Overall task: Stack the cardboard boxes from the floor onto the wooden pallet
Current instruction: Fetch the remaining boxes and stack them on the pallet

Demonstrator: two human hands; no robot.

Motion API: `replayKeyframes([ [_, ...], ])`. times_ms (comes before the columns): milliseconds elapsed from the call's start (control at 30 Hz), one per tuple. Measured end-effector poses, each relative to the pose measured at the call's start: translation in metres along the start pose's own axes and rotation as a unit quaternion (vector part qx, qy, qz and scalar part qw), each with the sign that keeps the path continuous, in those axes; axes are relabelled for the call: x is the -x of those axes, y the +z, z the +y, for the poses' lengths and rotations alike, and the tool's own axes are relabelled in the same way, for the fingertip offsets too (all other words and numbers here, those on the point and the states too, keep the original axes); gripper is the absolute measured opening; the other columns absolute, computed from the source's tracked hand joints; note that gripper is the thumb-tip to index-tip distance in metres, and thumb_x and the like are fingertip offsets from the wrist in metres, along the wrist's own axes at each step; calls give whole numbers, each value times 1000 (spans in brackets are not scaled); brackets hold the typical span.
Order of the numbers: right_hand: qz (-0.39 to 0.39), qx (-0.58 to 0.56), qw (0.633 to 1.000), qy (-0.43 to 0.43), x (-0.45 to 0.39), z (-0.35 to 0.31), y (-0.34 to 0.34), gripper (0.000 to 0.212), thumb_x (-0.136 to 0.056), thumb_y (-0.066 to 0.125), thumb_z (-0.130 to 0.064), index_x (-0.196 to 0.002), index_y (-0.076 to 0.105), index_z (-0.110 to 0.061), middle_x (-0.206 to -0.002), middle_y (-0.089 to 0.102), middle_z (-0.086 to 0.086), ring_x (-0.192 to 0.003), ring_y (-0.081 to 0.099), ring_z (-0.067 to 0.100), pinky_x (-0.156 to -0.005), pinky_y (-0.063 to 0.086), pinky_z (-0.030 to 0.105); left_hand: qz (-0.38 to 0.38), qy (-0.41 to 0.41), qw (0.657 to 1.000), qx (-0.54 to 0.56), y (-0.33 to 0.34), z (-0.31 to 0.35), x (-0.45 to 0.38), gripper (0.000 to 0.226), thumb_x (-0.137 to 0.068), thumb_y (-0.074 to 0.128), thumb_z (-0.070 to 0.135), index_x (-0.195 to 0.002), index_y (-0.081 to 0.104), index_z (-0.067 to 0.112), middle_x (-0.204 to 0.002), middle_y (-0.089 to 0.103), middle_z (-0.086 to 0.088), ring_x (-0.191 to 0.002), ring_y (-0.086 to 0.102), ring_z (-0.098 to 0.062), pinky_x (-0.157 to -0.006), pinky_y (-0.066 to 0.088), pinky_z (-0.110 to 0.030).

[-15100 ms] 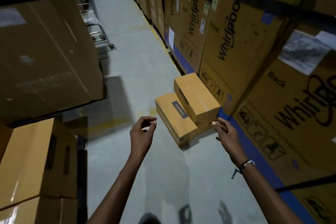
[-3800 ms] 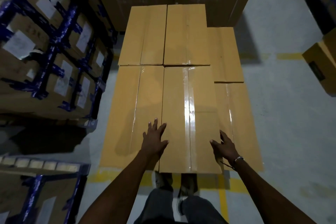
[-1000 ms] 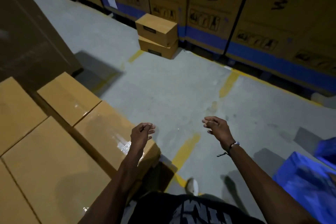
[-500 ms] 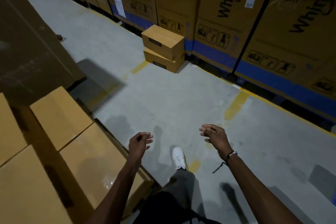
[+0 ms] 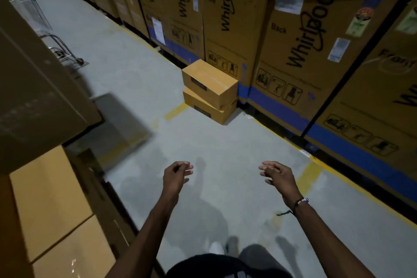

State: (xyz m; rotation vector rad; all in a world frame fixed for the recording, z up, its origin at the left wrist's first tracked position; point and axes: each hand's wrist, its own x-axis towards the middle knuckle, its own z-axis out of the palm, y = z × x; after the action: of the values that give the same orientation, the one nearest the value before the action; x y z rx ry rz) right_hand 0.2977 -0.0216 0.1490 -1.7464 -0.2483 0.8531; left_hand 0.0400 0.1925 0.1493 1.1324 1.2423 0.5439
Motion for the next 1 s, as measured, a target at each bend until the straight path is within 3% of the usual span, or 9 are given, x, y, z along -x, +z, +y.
replayKeyframes([
  [167, -10, 2, 1000, 5, -91, -39, 7, 15, -99, 62, -12, -110, 73, -14, -101, 79, 1, -99, 75, 22, -91, 56, 42, 5, 4, 1000, 0, 39, 45, -71, 19, -104, 57, 18, -104, 75, 9, -98, 80, -3, -95, 76, -23, -79, 54, -33],
  [500, -64, 18, 998, -4, -319, -123, 30, 14, -99, 65, -15, -109, 74, -16, -101, 79, -2, -98, 75, 19, -81, 56, 34, 67, -5, 998, 7, 120, 94, -228, 20, -105, 59, 20, -102, 75, 9, -97, 80, -2, -97, 76, -25, -80, 55, -35],
  [767, -114, 83, 990, -17, -483, -218, 42, 15, -95, 72, -16, -109, 75, -14, -102, 78, 5, -98, 74, 20, -82, 57, 39, 120, -19, 991, 54, 192, 166, -339, 17, -104, 59, 17, -102, 75, 9, -96, 80, -3, -94, 76, -24, -78, 55, -34],
  [1000, -155, 150, 976, -36, -609, -262, 89, 21, -98, 70, -24, -119, 71, -25, -117, 72, -3, -107, 68, 18, -85, 57, 40, 138, -33, 988, 57, 213, 209, -447, 18, -104, 59, 21, -104, 74, 11, -98, 80, 0, -92, 76, -21, -78, 56, -34],
])
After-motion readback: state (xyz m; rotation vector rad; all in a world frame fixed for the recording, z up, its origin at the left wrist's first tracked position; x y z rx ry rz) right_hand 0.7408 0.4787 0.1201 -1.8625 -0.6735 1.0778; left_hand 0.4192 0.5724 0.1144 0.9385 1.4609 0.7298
